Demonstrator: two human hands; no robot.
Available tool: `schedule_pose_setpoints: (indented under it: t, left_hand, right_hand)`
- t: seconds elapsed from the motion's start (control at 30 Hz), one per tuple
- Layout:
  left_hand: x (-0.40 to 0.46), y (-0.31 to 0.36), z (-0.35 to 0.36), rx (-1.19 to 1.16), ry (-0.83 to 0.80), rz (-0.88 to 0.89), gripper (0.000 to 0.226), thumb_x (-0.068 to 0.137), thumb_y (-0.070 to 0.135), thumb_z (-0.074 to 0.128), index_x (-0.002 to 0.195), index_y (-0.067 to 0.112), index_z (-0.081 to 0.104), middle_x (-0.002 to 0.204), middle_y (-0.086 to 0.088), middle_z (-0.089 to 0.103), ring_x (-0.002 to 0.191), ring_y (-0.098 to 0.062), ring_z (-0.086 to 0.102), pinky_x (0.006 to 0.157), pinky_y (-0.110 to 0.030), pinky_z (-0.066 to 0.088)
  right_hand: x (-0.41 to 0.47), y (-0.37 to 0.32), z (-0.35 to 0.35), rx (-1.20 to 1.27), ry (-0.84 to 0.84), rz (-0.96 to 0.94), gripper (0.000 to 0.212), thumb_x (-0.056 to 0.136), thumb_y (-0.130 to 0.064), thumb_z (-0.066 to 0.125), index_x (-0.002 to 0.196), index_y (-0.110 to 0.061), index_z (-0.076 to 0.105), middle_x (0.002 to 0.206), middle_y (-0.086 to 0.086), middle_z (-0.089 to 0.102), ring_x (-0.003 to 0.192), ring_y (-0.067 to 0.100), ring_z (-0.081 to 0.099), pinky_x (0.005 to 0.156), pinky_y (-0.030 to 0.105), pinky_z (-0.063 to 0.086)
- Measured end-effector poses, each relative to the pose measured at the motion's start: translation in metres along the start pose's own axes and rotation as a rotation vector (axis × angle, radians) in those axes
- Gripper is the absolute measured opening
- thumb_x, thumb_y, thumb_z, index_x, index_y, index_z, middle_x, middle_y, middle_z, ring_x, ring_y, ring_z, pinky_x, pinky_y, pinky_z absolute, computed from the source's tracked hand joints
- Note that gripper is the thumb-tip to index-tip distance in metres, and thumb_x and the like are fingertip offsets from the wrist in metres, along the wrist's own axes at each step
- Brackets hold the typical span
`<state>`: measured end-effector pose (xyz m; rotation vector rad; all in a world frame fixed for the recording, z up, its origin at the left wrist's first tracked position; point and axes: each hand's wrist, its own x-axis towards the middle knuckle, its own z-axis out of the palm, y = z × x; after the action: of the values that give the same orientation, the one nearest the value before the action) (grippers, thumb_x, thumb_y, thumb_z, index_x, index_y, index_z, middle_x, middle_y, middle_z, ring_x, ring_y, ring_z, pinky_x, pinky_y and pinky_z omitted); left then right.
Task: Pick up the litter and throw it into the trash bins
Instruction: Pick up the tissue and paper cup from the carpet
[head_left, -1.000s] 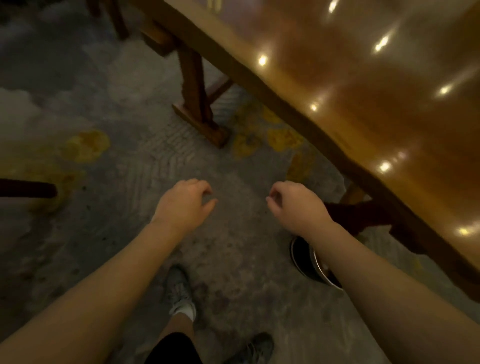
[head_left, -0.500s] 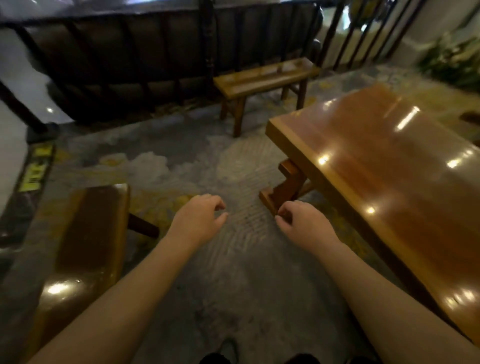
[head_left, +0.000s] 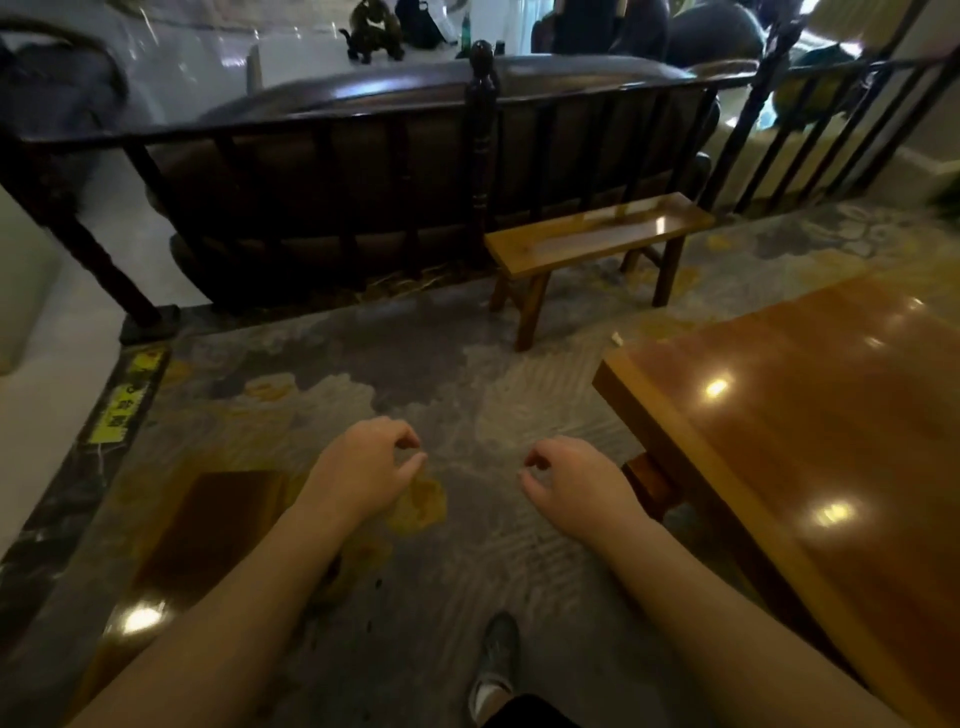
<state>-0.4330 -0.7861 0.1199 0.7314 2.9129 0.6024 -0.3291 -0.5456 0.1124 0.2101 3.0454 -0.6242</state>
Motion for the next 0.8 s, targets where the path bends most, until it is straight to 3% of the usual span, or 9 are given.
schedule_pose_setpoints:
  t: [0.1, 0.3, 0.5, 0.53, 0.7, 0.8]
  left_hand:
    - [0.075, 0.003, 0.005, 0.015, -0.001, 0.015, 0.018, 0.086, 0.045, 0.065, 0.098, 0.032, 0.067, 0.096, 0.013, 0.064, 0.091, -0.007, 0.058, 0.072, -0.025, 0.048]
    - [0.222, 0.02, 0.018, 0.052, -0.025, 0.115, 0.02, 0.086, 0.046, 0.062, 0.099, 0.03, 0.066, 0.095, 0.01, 0.063, 0.091, -0.012, 0.058, 0.074, -0.032, 0.052]
    - [0.345, 0.025, 0.042, 0.04, -0.102, 0.209, 0.017, 0.084, 0.051, 0.061, 0.095, 0.038, 0.061, 0.086, 0.018, 0.053, 0.081, -0.004, 0.051, 0.06, -0.023, 0.041]
    - [0.417, 0.018, 0.064, 0.032, -0.147, 0.265, 0.018, 0.084, 0.051, 0.061, 0.096, 0.038, 0.06, 0.086, 0.018, 0.052, 0.081, -0.004, 0.05, 0.061, -0.024, 0.043]
    - [0.535, 0.018, 0.088, 0.041, -0.222, 0.427, 0.022, 0.086, 0.049, 0.057, 0.1, 0.033, 0.061, 0.093, 0.011, 0.057, 0.086, -0.011, 0.054, 0.069, -0.033, 0.051]
    - [0.619, 0.029, 0.098, 0.062, -0.289, 0.521, 0.018, 0.087, 0.049, 0.056, 0.098, 0.036, 0.059, 0.092, 0.013, 0.054, 0.083, -0.008, 0.05, 0.066, -0.03, 0.046]
  right_hand:
    - [0.064, 0.023, -0.016, -0.002, 0.01, 0.027, 0.027, 0.092, -0.044, 0.057, 0.108, -0.025, 0.066, 0.102, -0.008, 0.064, 0.096, 0.01, 0.058, 0.082, 0.032, 0.054]
    - [0.186, 0.07, -0.052, -0.05, 0.004, 0.083, 0.027, 0.091, -0.045, 0.057, 0.108, -0.025, 0.065, 0.101, -0.007, 0.064, 0.095, 0.013, 0.058, 0.079, 0.03, 0.052]
    - [0.28, 0.111, -0.068, -0.081, -0.024, 0.164, 0.026, 0.089, -0.045, 0.056, 0.103, -0.025, 0.065, 0.098, -0.006, 0.063, 0.096, 0.015, 0.057, 0.077, 0.032, 0.051]
    - [0.336, 0.14, -0.06, -0.08, -0.012, 0.228, 0.026, 0.089, -0.045, 0.056, 0.103, -0.024, 0.065, 0.099, -0.005, 0.063, 0.096, 0.016, 0.057, 0.078, 0.033, 0.051]
    - [0.416, 0.176, -0.068, -0.068, -0.001, 0.362, 0.026, 0.09, -0.042, 0.054, 0.103, -0.022, 0.065, 0.099, -0.003, 0.064, 0.096, 0.018, 0.058, 0.078, 0.036, 0.051]
    - [0.467, 0.198, -0.083, -0.046, 0.009, 0.501, 0.027, 0.09, -0.041, 0.055, 0.103, -0.021, 0.066, 0.101, -0.001, 0.065, 0.098, 0.02, 0.058, 0.078, 0.034, 0.05]
